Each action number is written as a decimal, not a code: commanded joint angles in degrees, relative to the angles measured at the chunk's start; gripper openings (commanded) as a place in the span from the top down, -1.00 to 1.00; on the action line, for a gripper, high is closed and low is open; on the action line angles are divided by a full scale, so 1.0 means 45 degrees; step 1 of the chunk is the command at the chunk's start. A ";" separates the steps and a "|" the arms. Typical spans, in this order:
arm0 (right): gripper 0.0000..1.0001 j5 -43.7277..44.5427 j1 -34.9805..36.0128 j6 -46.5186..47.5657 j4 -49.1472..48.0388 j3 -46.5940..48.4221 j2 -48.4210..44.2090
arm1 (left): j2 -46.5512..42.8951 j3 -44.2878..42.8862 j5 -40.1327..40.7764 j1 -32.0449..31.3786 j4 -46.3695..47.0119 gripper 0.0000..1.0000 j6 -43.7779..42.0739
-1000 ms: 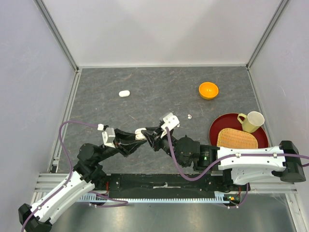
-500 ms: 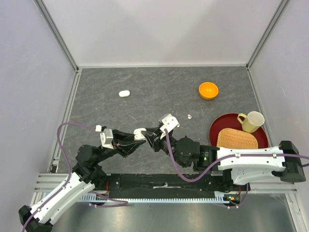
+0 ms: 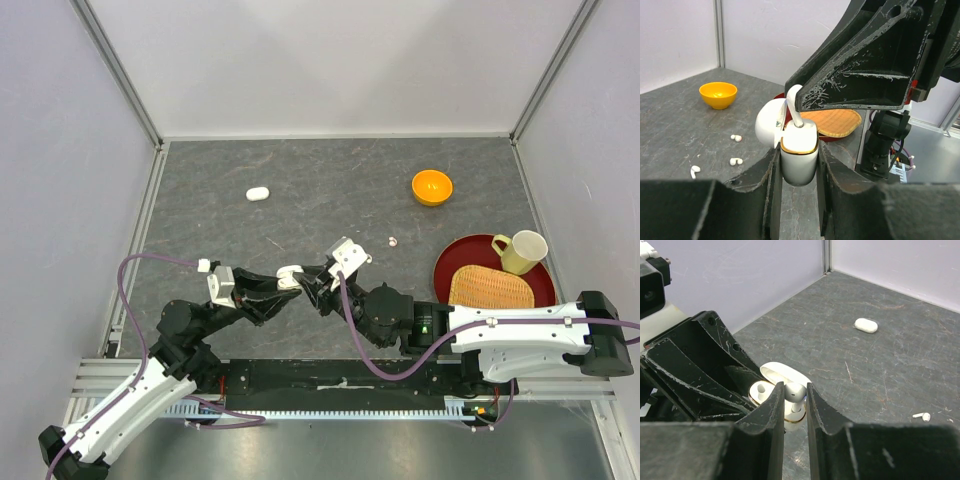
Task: Insert the wireless bluetooth earbuds into the charging case
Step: Place the earbud in the charging case.
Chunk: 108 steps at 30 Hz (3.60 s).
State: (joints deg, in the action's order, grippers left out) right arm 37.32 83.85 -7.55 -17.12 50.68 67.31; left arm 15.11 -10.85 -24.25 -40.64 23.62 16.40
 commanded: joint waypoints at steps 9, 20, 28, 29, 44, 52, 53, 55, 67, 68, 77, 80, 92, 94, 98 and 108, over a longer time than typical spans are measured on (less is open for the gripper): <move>1.00 -0.0246 0.0331 0.0253 0.0368 -0.0011 0.0160 | -0.0214 -0.0049 0.1287 -0.0011 0.0650 0.96 -0.0344; 1.00 -0.0461 0.0409 0.0565 0.0875 0.0476 0.0608 | -0.0234 -0.0049 0.1170 -0.0011 0.0689 0.95 -0.0403; 1.00 -0.0696 0.0467 0.0526 0.1540 0.0965 0.0980 | -0.0429 0.0009 0.1365 0.0008 0.0670 0.96 -0.0540; 1.00 -0.0677 0.0467 0.0506 0.1559 0.0985 0.0999 | -0.0429 0.0029 0.1404 -0.0011 0.0670 0.95 -0.0559; 0.13 -0.0111 0.0487 -0.0176 0.2904 0.2038 0.1214 | -0.0488 0.0146 0.1600 -0.0011 0.0709 0.95 -0.0813; -0.83 0.0632 0.0253 -0.2165 0.3337 0.3269 0.0103 | -0.0566 0.0205 0.1561 -0.0011 0.0553 0.95 -0.0930; -0.87 0.0806 0.0156 -0.2421 0.3375 0.3309 -0.0073 | -0.0546 0.0205 0.1541 0.0008 0.0533 0.95 -0.0969; -0.93 0.0653 -0.0429 -0.3143 0.3590 0.3290 -0.0620 | -0.0585 0.0185 0.1541 -0.0011 0.0514 0.95 -0.1086; -0.92 -0.8986 -0.5567 -0.9063 0.6306 0.3349 -0.0720 | -0.0371 -0.0283 0.1190 -0.0011 0.0689 0.96 -0.1828; -0.92 -0.9345 -0.5587 -0.9219 0.6228 0.3329 -0.0564 | -0.0312 -0.0303 0.1151 -0.0011 0.0747 0.95 -0.1829; -0.88 -1.1085 -0.5587 -1.1172 0.4080 0.1747 0.0178 | -0.0194 -0.0362 0.0975 0.0008 0.0943 0.95 -0.1809; -0.87 -1.1204 -0.5587 -1.1387 0.3884 0.1591 0.0374 | -0.0292 -0.0343 0.0994 -0.0011 0.0924 0.96 -0.1790; -0.49 -1.1360 -0.5607 -1.1896 0.2946 0.1356 0.0901 | -0.0292 -0.0381 0.0819 -0.0011 0.0943 0.95 -0.1673; -0.40 -1.1554 -0.5568 -1.1935 0.2869 0.1376 0.0980 | -0.0253 -0.0362 0.0819 -0.0011 0.0943 0.95 -0.1653; -0.38 -1.1848 -0.5587 -1.1974 0.2731 0.1356 0.1155 | -0.0214 -0.0323 0.0877 -0.0011 0.1002 0.95 -0.1653; -0.04 -1.2453 -0.5587 -1.1740 0.2556 0.1512 0.1371 | 0.0000 -0.0303 0.1053 -0.0011 0.1080 0.95 -0.1653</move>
State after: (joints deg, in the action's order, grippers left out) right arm -16.43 58.48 -60.66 -2.63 57.01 73.03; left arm 14.37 -10.44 -19.55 -40.84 25.65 10.57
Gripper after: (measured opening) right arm 0.556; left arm 0.342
